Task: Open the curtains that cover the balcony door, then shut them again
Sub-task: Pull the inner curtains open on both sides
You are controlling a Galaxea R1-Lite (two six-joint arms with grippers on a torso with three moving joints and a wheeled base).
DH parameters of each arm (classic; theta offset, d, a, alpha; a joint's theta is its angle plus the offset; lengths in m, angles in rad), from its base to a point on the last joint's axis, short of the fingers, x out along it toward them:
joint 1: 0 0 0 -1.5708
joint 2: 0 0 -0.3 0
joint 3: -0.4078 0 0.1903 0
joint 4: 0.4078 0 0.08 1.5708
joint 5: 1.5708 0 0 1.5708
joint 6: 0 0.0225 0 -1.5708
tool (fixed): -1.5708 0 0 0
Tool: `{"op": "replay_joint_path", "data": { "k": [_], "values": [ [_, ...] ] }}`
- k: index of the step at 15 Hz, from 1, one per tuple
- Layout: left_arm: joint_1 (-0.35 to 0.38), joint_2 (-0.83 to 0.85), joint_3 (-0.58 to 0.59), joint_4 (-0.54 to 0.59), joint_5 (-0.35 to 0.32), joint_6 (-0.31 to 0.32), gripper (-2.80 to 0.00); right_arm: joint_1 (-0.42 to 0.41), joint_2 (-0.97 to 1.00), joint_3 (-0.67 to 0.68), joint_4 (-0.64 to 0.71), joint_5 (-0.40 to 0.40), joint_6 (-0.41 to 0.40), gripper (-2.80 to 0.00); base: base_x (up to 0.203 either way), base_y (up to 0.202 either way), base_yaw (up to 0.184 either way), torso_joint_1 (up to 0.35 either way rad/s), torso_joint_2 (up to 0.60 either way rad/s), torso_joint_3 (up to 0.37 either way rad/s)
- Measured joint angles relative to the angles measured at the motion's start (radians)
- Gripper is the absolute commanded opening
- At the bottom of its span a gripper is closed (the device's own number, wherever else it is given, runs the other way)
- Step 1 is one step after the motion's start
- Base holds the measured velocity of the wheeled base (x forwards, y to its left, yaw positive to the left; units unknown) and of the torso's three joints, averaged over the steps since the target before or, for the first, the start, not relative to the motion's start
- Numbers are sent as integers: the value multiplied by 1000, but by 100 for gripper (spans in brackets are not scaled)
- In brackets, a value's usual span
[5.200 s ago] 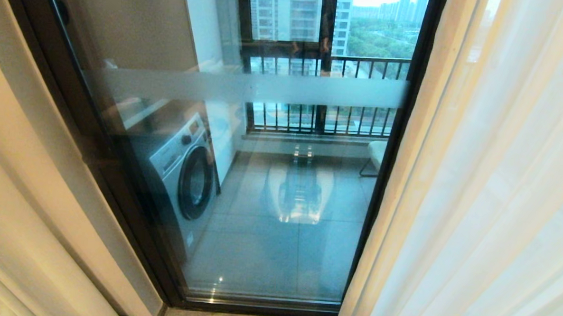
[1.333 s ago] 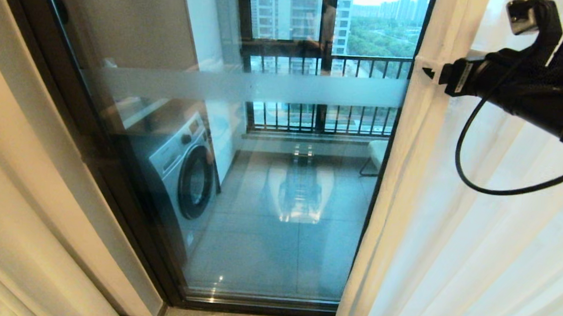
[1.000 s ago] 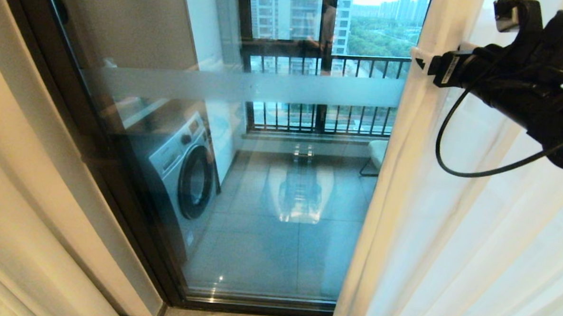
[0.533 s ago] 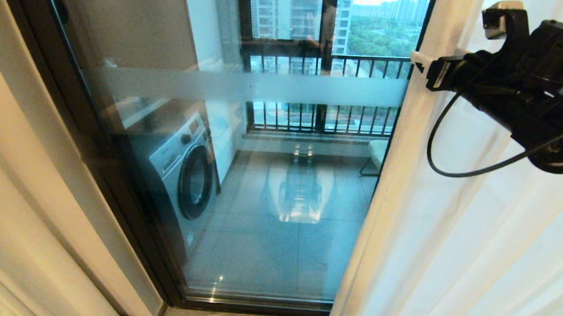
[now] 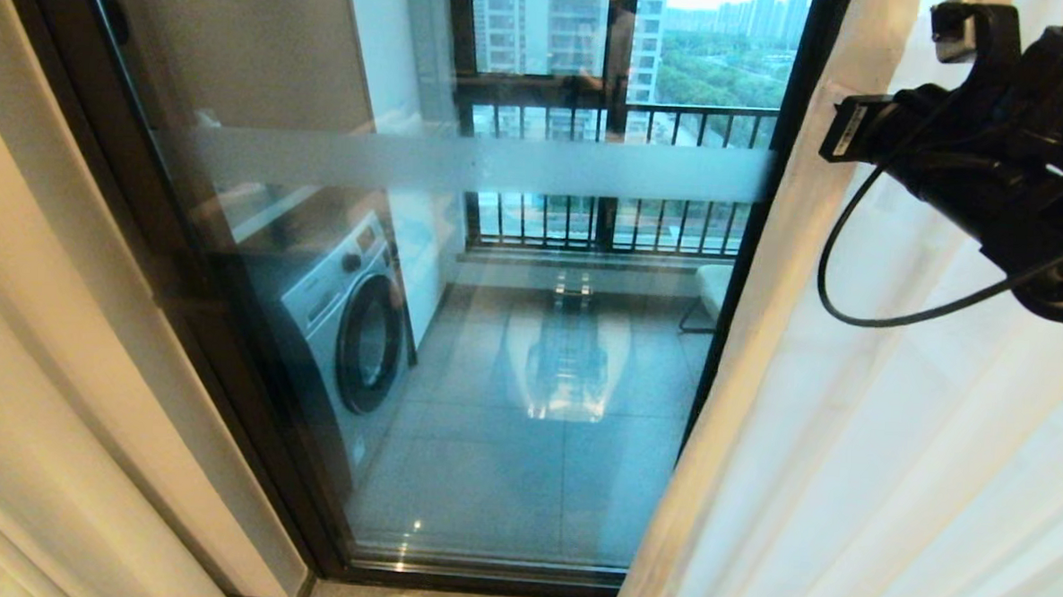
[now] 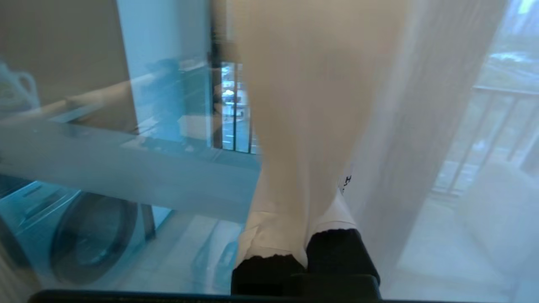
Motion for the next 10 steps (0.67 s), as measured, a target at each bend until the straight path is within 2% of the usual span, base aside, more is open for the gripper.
{"op": "replay_joint_path", "data": {
  "k": [5,10],
  "values": [
    [0,0,1,0,0,0,-280,-37,-32,4,2,-6,-10,-280,0,0,0,0,0,0],
    [0,0,0,0,0,0,-280,-60,-75,13,9,-62,-37,-280,0,0,0,0,0,0]
  ]
}}
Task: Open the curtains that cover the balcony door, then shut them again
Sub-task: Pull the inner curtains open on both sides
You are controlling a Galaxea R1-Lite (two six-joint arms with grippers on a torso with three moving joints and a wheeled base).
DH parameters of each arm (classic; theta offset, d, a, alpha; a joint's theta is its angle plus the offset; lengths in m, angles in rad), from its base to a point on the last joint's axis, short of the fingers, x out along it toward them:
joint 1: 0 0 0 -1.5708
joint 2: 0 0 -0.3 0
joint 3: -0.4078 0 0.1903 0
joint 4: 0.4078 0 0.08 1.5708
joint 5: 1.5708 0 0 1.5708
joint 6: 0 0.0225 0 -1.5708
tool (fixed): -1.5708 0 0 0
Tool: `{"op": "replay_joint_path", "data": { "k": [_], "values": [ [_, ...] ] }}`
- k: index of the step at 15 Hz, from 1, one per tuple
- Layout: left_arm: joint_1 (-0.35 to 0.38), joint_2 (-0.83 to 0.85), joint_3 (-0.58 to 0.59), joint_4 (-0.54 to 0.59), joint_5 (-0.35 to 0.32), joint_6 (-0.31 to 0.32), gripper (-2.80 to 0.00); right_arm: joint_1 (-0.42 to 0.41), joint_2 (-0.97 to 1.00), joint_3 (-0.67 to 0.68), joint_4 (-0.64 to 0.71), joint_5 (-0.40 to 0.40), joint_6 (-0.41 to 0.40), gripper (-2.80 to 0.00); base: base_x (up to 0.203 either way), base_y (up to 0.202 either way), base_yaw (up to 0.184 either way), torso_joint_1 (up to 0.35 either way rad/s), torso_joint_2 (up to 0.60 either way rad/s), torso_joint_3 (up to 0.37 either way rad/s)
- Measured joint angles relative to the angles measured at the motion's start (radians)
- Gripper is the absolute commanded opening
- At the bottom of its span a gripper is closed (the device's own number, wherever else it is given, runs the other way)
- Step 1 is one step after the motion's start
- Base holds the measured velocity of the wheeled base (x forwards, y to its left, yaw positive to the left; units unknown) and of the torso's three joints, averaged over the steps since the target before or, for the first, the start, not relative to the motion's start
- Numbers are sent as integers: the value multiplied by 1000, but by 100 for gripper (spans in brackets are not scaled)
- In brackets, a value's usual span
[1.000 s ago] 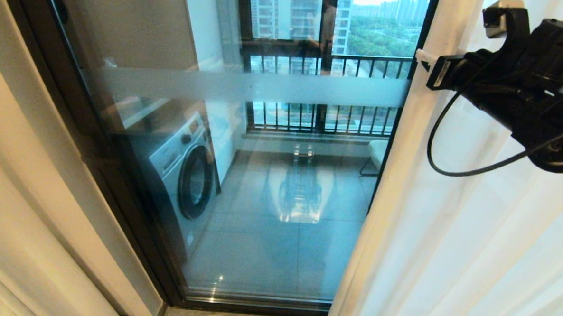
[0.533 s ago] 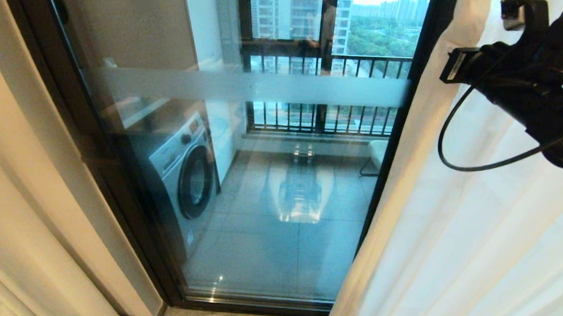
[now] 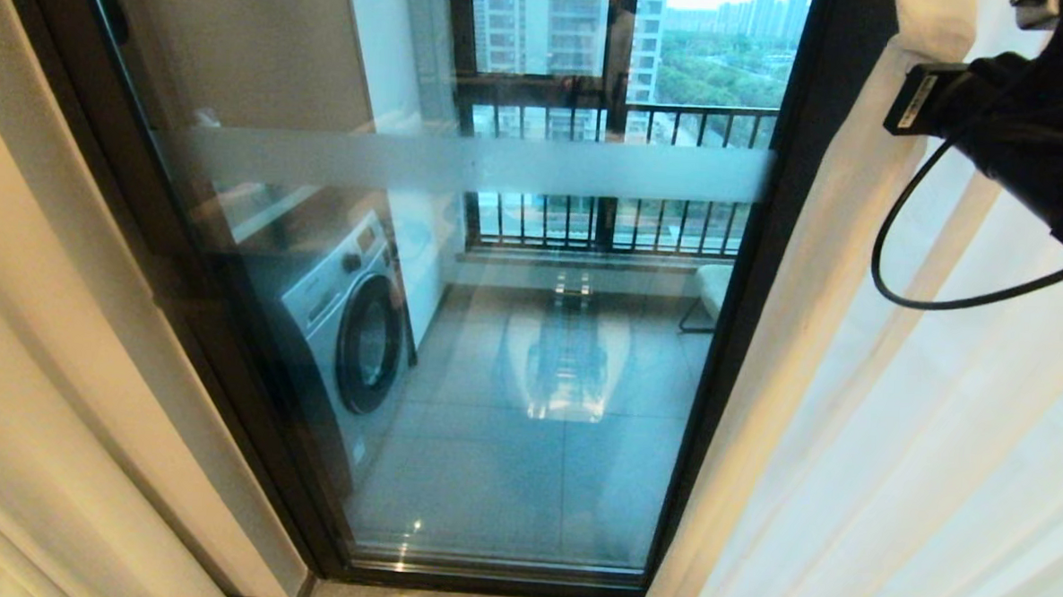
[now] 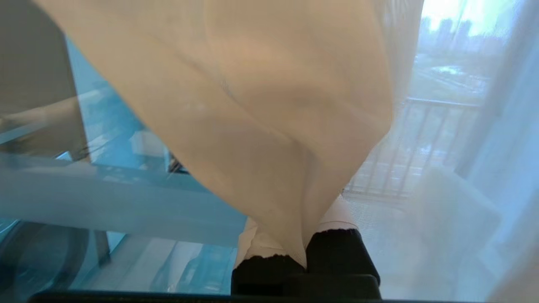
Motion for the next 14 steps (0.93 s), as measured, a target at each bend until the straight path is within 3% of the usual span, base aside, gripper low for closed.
{"op": "replay_joint_path", "data": {
  "k": [14],
  "values": [
    [0,0,0,0,0,-1,-280,-4,-121,195,-29,-57,1,-280,0,0,0,0,0,0]
  ]
}}
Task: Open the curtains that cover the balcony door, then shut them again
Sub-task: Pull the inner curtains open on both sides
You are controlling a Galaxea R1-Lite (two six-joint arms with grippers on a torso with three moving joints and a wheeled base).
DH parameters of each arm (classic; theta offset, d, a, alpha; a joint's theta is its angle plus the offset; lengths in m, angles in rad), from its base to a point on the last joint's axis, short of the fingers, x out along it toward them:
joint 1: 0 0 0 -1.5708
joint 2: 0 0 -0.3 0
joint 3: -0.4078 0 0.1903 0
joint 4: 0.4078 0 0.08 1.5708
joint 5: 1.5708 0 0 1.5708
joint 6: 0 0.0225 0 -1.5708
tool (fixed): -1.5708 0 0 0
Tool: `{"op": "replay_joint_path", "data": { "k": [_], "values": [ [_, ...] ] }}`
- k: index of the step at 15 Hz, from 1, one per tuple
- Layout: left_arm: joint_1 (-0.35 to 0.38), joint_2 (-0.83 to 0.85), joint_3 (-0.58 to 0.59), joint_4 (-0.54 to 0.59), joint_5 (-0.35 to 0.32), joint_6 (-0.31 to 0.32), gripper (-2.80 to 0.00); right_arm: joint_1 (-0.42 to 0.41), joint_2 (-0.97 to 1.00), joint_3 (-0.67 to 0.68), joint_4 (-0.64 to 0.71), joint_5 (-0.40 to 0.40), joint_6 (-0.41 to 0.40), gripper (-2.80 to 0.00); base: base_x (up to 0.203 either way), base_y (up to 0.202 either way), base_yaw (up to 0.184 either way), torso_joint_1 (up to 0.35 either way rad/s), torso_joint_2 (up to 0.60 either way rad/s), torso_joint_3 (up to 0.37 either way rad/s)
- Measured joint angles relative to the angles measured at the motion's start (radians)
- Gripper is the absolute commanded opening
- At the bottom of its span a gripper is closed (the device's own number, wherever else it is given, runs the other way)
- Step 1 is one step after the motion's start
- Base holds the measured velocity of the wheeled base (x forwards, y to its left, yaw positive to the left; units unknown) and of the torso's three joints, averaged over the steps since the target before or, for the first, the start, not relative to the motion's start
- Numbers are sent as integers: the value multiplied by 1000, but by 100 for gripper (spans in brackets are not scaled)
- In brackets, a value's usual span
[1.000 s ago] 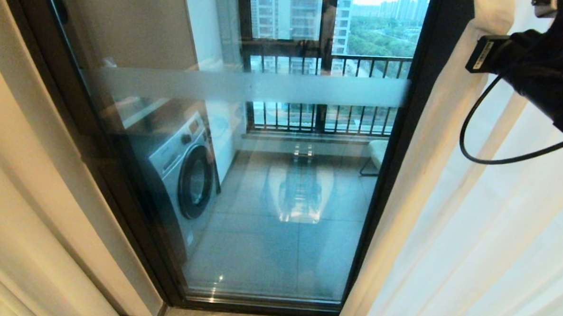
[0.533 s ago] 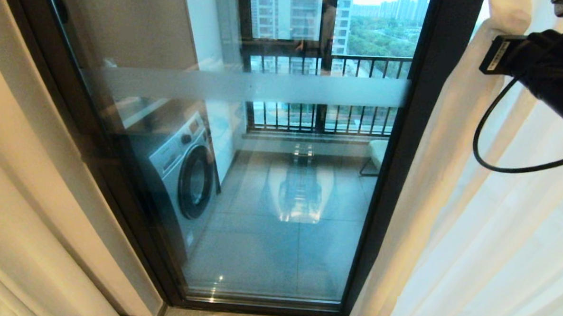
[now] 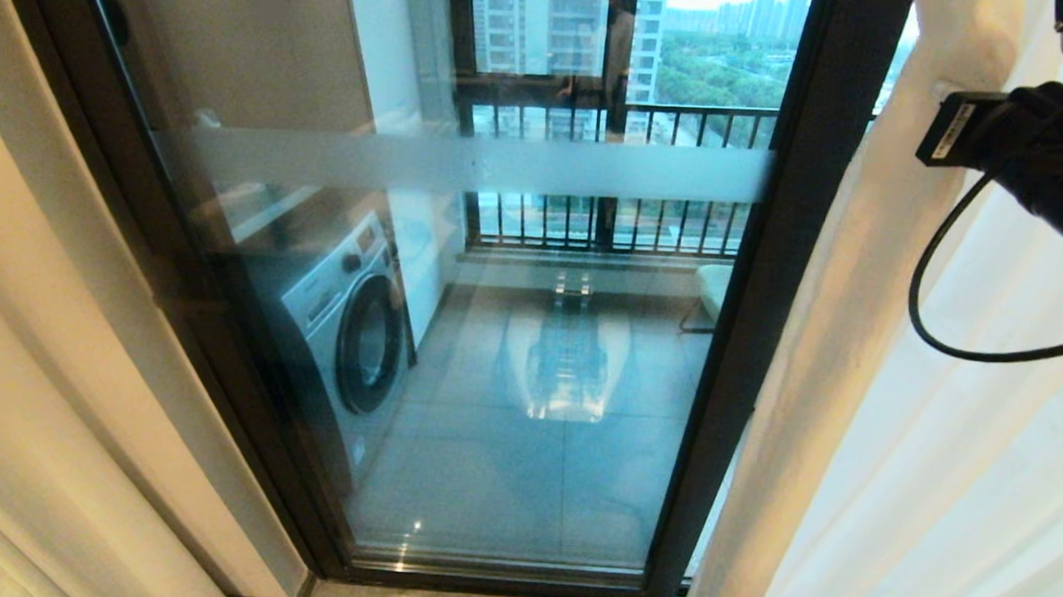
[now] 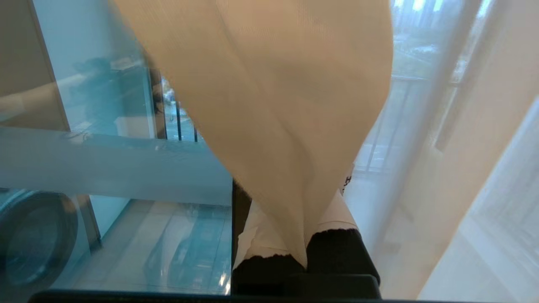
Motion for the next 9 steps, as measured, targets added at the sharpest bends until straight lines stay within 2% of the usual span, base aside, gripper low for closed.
{"op": "replay_joint_path", "data": {
  "k": [9],
  "values": [
    [0,0,0,0,0,-1,-280,-5,0,4,-7,0,2,-280,0,0,0,0,0,0]
  ]
}}
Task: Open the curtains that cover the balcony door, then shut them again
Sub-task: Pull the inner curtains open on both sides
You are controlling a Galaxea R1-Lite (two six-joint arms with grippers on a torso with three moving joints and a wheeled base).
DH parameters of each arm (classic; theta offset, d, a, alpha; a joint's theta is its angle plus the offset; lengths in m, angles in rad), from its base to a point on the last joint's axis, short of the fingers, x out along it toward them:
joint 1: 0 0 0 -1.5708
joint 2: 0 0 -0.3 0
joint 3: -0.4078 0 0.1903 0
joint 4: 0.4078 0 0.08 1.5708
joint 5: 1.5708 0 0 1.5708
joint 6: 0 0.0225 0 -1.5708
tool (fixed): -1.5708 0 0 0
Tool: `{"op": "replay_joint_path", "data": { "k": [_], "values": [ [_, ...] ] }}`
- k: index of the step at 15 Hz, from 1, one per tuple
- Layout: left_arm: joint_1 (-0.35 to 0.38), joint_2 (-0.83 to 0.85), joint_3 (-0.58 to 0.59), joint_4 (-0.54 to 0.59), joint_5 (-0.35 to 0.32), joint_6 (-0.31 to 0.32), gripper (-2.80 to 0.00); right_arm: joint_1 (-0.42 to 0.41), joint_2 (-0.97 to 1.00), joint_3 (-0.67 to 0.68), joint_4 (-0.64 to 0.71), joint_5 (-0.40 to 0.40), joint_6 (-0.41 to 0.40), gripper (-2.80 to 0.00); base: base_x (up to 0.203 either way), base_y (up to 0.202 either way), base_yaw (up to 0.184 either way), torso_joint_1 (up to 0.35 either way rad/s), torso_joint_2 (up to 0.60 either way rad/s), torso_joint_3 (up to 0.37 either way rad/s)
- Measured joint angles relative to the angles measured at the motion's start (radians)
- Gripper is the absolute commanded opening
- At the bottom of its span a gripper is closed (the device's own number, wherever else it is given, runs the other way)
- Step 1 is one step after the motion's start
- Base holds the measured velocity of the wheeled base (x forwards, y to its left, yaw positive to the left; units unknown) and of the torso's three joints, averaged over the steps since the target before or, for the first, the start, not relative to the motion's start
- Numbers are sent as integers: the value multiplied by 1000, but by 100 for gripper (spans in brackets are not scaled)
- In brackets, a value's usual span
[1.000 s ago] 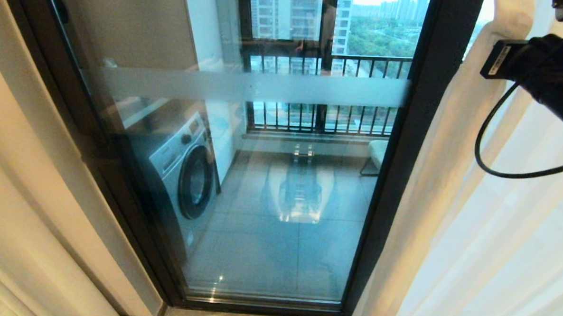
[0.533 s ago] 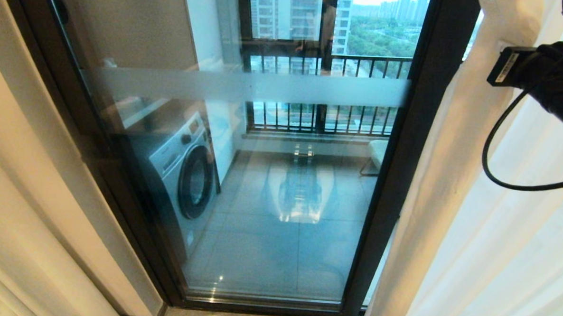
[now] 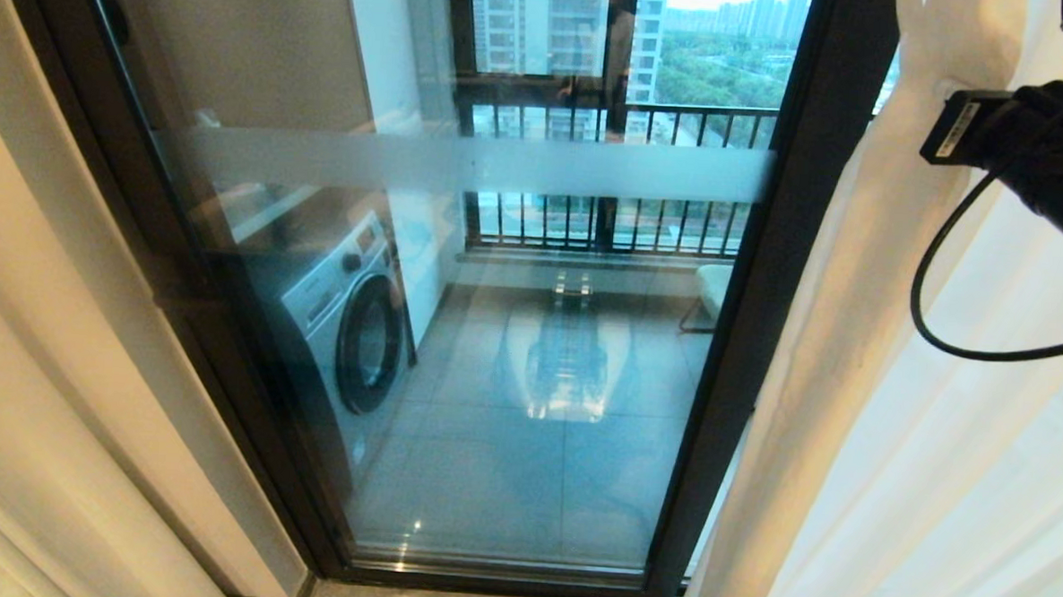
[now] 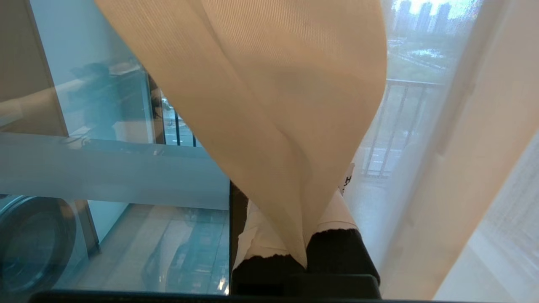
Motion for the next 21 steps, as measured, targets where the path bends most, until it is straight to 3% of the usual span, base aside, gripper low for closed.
{"op": "replay_joint_path", "data": {
  "k": [9,21],
  "values": [
    [-1,0,0,0,3,0,-280,1,-1,3,1,0,0,-280,0,-11,0,0,0,0],
    [0,0,0,0,3,0,-280,0,-4,3,1,0,0,-280,0,-186,3,3,4,1]
  ]
}}
